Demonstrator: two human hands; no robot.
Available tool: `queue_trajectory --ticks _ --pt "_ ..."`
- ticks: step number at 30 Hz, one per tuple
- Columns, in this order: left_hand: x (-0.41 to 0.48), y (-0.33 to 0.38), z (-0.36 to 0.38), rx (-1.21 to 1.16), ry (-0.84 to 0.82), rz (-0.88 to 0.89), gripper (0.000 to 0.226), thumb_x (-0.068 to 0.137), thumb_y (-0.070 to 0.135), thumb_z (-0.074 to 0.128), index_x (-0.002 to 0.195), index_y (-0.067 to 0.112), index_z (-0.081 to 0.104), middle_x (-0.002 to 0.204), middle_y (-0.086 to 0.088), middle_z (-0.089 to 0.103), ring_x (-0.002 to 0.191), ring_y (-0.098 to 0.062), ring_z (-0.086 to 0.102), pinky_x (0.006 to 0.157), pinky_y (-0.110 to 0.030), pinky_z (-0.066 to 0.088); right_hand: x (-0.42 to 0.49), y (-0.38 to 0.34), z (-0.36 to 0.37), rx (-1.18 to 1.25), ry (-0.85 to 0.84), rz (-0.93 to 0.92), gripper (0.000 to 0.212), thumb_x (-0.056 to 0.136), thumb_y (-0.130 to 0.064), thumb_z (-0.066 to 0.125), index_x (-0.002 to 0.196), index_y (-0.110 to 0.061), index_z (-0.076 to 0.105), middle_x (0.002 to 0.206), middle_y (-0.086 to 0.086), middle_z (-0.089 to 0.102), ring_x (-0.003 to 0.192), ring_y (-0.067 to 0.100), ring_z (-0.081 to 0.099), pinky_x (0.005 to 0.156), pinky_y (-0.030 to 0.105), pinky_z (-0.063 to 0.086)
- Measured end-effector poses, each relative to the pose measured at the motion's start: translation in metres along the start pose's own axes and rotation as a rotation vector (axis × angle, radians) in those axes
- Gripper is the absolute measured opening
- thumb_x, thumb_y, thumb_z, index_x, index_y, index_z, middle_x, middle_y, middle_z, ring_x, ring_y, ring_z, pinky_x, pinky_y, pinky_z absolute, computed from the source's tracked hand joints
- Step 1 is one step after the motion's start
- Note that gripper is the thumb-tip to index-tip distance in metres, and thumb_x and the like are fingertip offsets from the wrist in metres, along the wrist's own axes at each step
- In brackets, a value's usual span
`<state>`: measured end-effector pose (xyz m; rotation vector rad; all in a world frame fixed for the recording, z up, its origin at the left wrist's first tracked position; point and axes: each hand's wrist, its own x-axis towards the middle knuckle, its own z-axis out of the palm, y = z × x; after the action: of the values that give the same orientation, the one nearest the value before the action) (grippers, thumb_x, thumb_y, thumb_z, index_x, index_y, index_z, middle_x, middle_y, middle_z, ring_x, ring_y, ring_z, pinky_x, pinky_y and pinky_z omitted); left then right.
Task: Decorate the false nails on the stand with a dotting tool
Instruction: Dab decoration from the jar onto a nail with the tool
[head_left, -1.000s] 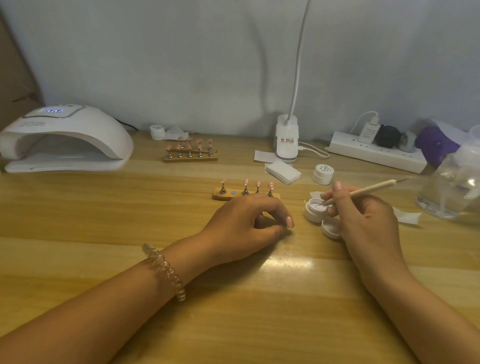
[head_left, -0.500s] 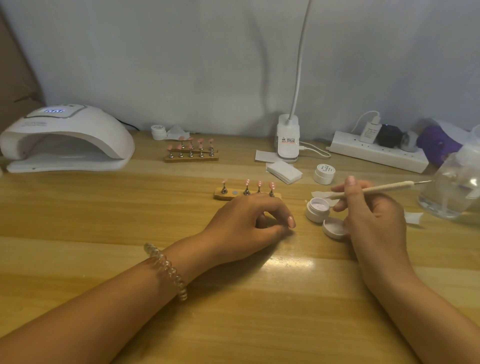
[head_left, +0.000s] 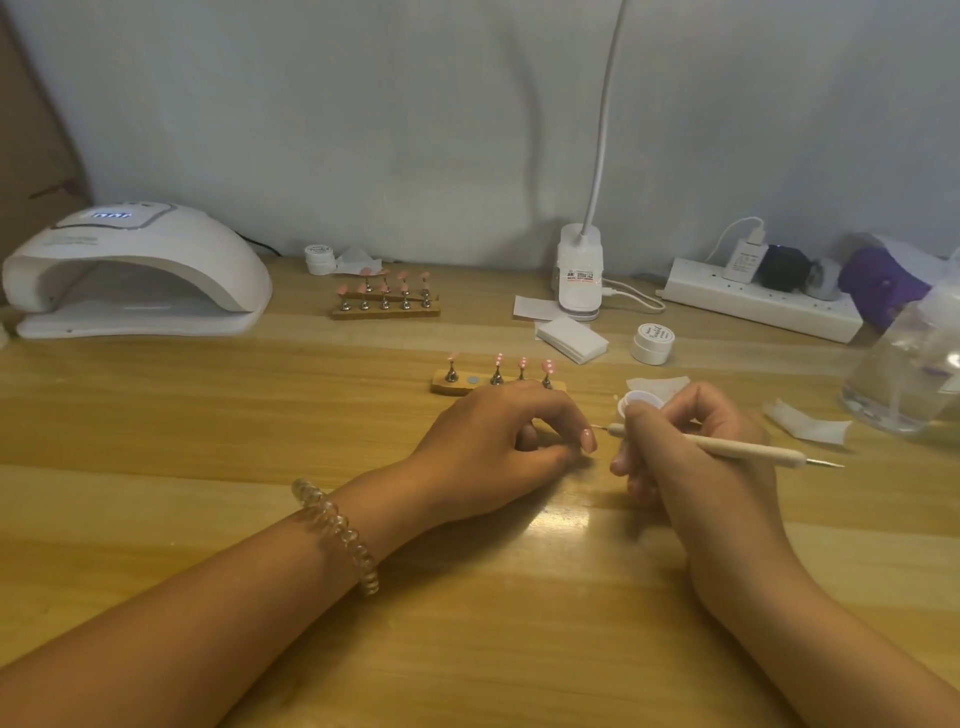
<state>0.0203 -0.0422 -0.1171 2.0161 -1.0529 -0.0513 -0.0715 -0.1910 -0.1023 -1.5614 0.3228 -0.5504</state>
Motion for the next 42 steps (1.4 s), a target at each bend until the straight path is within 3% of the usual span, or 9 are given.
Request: queue_trajectory --ticks 6,16,23,42 --pt "-0.0001 0.0002 -0.0001 0.001 0.004 -0.001 0.01 0.086 0.02 0.074 0.088 0.029 0.073 0.084 0.02 0.061 0.058 -0.007 0.05 0.065 -0.044 0.051 -0.0012 -0.0023 0.0006 -0.054 -0.015 0.023 0.018 0.08 -0.01 0.062 0.07 -0.007 0.048 0.052 0.012 0.065 0.039 0.007 0.054 0.038 0.018 0.042" --pt "0.0001 -0.0001 -0.0009 0.005 -0.006 0.01 0.011 0.085 0.023 0.071 0.087 0.033 0.072 0.086 0.018 0.063 0.06 -0.008 0.05 0.064 -0.043 0.05 -0.0007 -0.0038 0.002 -0.062 -0.024 0.021 0.017 0.079 -0.01 0.062 0.071 -0.005 0.047 0.052 0.013 0.065 0.04 0.007 0.054 0.039 0.018 0.043" --pt "0.0005 -0.001 -0.0003 0.009 -0.002 0.008 0.012 0.086 0.019 0.072 0.087 0.031 0.072 0.085 0.019 0.062 0.059 -0.007 0.05 0.063 -0.039 0.049 0.0004 -0.0018 0.0014 -0.082 -0.025 0.024 0.019 0.08 -0.011 0.062 0.069 -0.009 0.047 0.053 0.013 0.065 0.041 0.009 0.056 0.038 0.025 0.046" --pt "-0.0004 0.001 -0.0014 0.0 -0.005 -0.002 0.012 0.086 0.018 0.073 0.089 0.029 0.074 0.086 0.018 0.062 0.06 -0.008 0.05 0.065 -0.044 0.05 0.0004 0.0009 0.0 -0.068 -0.02 0.009 0.015 0.083 -0.009 0.062 0.074 -0.005 0.05 0.054 0.011 0.066 0.04 0.008 0.055 0.038 0.024 0.045"
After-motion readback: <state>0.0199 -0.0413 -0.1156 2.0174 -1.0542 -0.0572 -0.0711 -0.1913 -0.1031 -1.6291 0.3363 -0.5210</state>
